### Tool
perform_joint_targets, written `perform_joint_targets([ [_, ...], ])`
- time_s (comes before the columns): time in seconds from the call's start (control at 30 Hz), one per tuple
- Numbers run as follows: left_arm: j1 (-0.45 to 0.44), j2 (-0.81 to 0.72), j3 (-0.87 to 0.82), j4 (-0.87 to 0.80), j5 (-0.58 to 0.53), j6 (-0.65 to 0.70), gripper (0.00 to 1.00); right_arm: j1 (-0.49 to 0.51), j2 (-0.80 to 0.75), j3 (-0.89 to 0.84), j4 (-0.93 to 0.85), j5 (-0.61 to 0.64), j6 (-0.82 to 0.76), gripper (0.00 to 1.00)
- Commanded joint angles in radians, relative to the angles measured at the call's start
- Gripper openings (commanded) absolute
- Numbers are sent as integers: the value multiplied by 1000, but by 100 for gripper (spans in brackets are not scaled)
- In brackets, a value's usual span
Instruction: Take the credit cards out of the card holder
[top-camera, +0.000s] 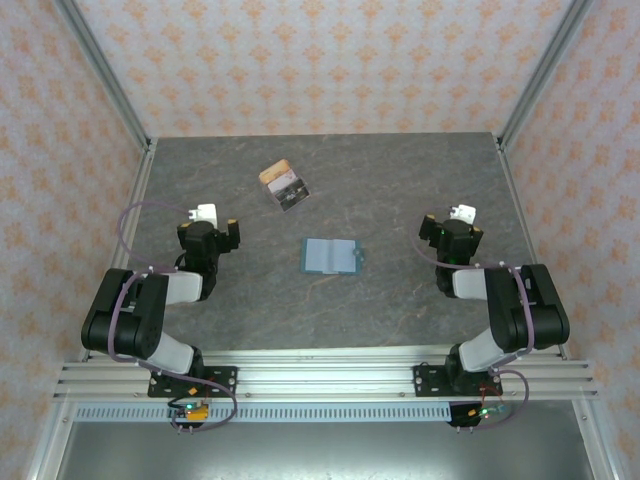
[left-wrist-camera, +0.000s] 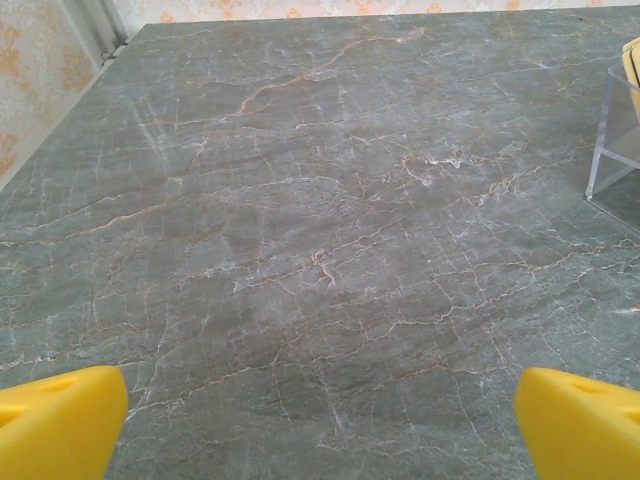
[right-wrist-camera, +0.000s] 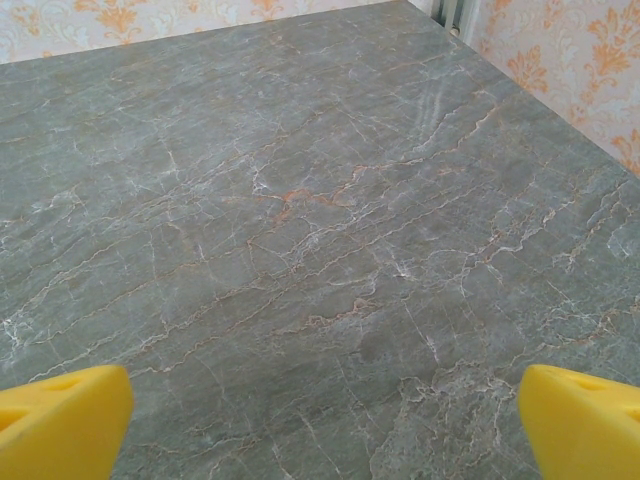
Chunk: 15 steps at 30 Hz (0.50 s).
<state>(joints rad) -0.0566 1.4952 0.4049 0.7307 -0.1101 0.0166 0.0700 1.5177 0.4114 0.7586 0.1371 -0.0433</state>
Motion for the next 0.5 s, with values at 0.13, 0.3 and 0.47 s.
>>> perform_joint_targets([
  [0.13, 7, 2, 23, 12, 10, -4, 100, -5, 5, 0, 33, -7, -7, 99],
  [0.3, 8, 4, 26, 6, 11, -5, 100, -6, 5, 0, 33, -7, -8, 99],
  [0.47, 8, 3, 23, 12, 11, -4, 100, -6, 5, -2, 35, -8, -7, 99],
])
